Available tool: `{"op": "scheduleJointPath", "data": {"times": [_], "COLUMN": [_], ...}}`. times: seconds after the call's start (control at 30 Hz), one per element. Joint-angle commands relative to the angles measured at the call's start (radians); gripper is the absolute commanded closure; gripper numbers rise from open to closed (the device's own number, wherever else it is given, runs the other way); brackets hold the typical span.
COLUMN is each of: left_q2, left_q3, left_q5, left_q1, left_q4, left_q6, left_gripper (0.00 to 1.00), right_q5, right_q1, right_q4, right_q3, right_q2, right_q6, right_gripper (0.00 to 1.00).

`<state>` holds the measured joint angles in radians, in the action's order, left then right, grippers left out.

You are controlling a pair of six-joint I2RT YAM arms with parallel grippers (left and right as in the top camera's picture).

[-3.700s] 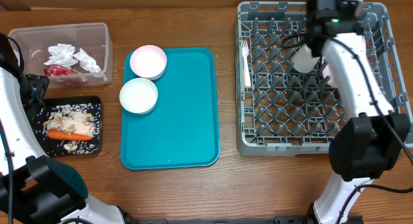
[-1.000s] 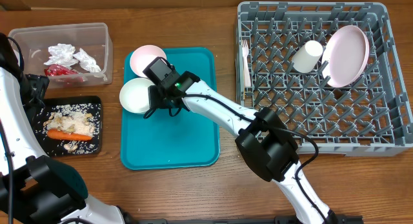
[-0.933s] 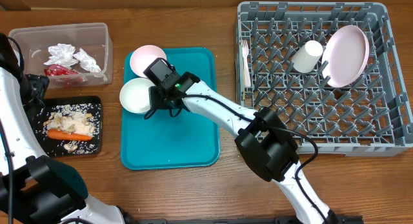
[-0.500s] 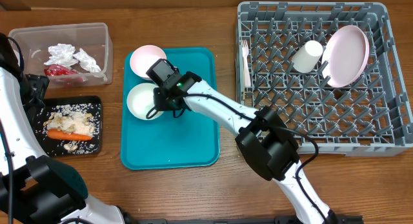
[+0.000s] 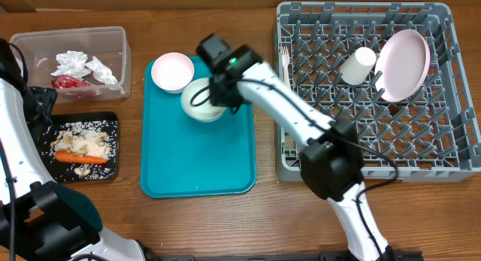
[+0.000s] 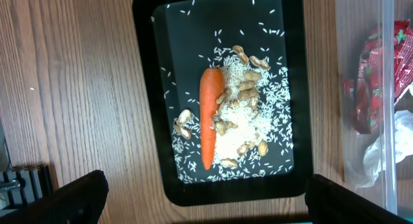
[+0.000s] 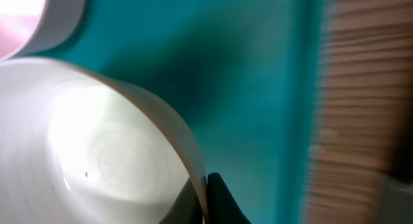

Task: Sort waste into correct bins and load items into the dishwasher rack
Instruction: 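Lift the white bowl and carry it right over the grey rack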

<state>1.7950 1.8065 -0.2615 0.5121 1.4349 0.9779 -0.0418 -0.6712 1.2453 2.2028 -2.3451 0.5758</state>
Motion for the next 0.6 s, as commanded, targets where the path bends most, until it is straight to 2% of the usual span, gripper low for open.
{"op": "scheduleJointPath", "data": {"times": [0.0, 0.2, 0.4, 0.47, 0.57], "left_q2": [-0.017, -0.017, -0.017, -0.017, -0.016], "left_q3": [-0.004, -0.004, -0.004, -0.004, -0.004], "left_q5": [0.000, 0.000, 0.000, 0.000, 0.000], "left_q1": [-0.004, -0.004, -0.004, -0.004, -0.004], "left_q4": [0.000, 0.000, 0.000, 0.000, 0.000], "left_q6": [0.021, 0.021, 0.021, 0.021, 0.021], "left_gripper": [0.00, 0.00, 0.00, 0.00, 0.00], "right_q5": [-0.238, -0.476, -0.508, -0.539, -0.522], "right_q1": [0.048, 0.149, 0.238, 0.257, 0.278], "right_q4": [0.079, 0.263, 0.395, 0.449, 0.449], "right_q3": [0.061, 0.061, 0.061, 0.061, 0.018], "right_q2": [0.181, 0.352, 0.476, 0.497, 0.535], "right_q6": [-0.015, 0.035, 0.063, 0.119, 0.101], "right_gripper": [0.96, 0.96, 0.96, 0.96, 0.96]}}
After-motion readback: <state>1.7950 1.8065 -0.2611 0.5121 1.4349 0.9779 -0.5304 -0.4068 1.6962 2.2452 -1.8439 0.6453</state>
